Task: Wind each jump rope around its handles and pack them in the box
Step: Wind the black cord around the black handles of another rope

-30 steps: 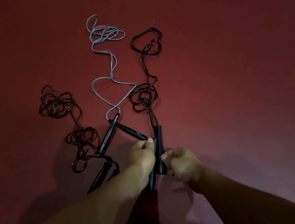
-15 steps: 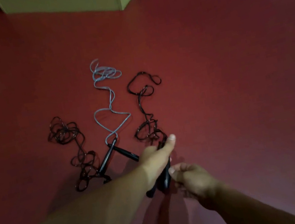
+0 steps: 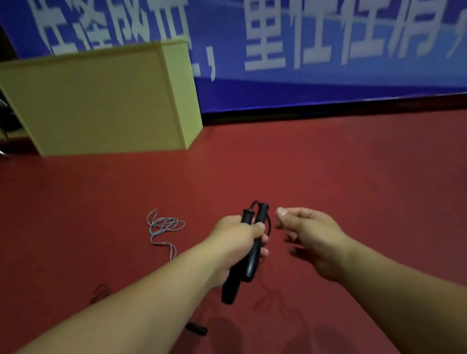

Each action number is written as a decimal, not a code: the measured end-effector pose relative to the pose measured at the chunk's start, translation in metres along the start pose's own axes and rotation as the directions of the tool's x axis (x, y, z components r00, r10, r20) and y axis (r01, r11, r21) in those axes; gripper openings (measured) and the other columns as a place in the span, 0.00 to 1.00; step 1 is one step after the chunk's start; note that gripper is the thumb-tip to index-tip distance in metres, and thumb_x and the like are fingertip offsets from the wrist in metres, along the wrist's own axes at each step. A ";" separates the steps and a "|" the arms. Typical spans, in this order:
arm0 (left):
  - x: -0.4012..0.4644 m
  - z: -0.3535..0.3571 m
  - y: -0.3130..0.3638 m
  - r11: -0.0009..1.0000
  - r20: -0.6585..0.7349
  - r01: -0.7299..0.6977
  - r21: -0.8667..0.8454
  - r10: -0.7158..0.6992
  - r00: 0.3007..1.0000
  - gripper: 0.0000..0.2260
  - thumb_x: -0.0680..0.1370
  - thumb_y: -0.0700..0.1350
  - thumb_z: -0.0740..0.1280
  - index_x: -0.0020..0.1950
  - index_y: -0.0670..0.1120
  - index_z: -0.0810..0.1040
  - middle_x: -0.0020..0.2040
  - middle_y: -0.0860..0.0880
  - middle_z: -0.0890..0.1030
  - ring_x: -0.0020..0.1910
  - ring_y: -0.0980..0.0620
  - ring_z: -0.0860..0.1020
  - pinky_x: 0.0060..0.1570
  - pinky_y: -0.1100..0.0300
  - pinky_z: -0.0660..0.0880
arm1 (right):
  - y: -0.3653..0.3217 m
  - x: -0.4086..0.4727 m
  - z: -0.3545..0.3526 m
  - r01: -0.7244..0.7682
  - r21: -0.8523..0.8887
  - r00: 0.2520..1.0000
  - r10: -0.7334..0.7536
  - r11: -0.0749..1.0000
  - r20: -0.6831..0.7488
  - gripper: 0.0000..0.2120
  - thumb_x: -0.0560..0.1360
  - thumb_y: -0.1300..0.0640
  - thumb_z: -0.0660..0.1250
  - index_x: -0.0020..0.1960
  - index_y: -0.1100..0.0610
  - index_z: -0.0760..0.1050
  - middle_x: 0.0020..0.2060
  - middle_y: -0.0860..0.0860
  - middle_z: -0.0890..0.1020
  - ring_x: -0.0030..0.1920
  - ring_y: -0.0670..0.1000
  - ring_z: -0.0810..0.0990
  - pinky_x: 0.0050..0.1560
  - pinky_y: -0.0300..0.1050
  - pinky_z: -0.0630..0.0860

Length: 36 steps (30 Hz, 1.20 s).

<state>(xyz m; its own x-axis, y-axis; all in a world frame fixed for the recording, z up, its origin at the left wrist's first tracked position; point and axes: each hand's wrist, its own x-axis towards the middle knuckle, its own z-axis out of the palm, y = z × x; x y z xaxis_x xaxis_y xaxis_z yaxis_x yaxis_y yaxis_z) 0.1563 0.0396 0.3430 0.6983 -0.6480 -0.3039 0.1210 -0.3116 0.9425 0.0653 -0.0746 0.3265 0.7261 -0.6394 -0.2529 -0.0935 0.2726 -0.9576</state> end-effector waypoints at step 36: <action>-0.082 -0.058 0.024 0.828 0.268 -0.225 0.514 0.094 0.959 0.12 0.73 0.42 0.73 0.55 0.48 0.79 0.37 0.49 0.80 0.32 0.52 0.79 0.34 0.58 0.73 | -0.032 -0.058 0.016 0.242 -0.274 0.954 -0.176 0.931 0.244 0.09 0.81 0.54 0.63 0.48 0.57 0.80 0.33 0.54 0.77 0.26 0.47 0.66 0.27 0.39 0.58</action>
<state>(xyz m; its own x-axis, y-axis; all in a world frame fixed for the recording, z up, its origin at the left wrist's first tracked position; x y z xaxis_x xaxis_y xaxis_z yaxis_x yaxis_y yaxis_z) 0.1432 0.1255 0.3988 0.4920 -0.8370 -0.2396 -0.4199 -0.4692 0.7769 0.0373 -0.0349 0.3739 0.8750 -0.4827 -0.0388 -0.0977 -0.0976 -0.9904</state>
